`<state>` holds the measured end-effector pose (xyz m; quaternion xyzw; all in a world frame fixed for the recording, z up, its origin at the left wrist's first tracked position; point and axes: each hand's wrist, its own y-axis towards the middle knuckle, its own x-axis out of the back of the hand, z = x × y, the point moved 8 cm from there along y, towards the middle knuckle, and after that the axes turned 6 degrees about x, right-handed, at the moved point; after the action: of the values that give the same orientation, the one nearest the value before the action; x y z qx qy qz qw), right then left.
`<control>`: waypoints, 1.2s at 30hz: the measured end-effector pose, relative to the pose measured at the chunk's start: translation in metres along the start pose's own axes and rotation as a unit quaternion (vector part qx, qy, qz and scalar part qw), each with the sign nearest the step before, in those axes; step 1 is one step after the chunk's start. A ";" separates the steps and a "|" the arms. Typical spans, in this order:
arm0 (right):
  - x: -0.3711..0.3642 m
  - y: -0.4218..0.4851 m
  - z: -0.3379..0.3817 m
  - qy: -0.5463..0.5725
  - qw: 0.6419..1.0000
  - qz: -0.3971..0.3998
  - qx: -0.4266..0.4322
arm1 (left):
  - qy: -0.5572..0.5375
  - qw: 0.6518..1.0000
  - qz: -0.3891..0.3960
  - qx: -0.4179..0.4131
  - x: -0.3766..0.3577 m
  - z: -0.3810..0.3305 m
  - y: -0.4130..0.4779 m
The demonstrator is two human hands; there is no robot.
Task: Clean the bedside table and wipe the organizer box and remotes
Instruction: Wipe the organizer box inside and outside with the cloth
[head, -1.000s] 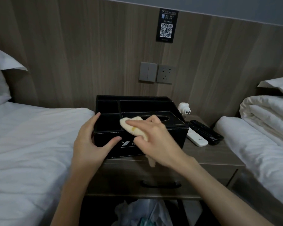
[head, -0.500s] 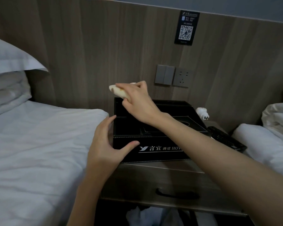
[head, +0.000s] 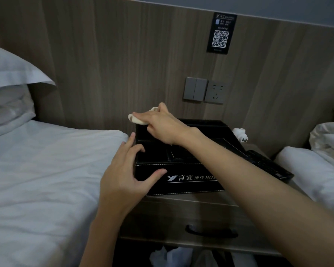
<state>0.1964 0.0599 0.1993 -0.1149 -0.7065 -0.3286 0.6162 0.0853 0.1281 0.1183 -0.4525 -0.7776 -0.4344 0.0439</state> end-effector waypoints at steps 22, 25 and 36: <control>0.040 -0.140 -0.136 -0.126 0.958 -0.015 -0.256 | -0.031 0.998 0.022 0.051 -0.006 0.003 -0.002; 0.040 -0.144 -0.141 -0.130 0.939 -0.034 -0.318 | -0.030 0.998 0.027 0.058 -0.006 0.004 -0.002; 0.056 -0.155 -0.086 -0.104 0.965 -0.125 -0.208 | -0.094 0.990 0.058 0.090 -0.014 0.007 -0.005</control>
<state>0.1651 -0.1237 0.2046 -0.1850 -0.6919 -0.5287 0.4556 0.0917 0.1226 0.1047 -0.5301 -0.7865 -0.3148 0.0362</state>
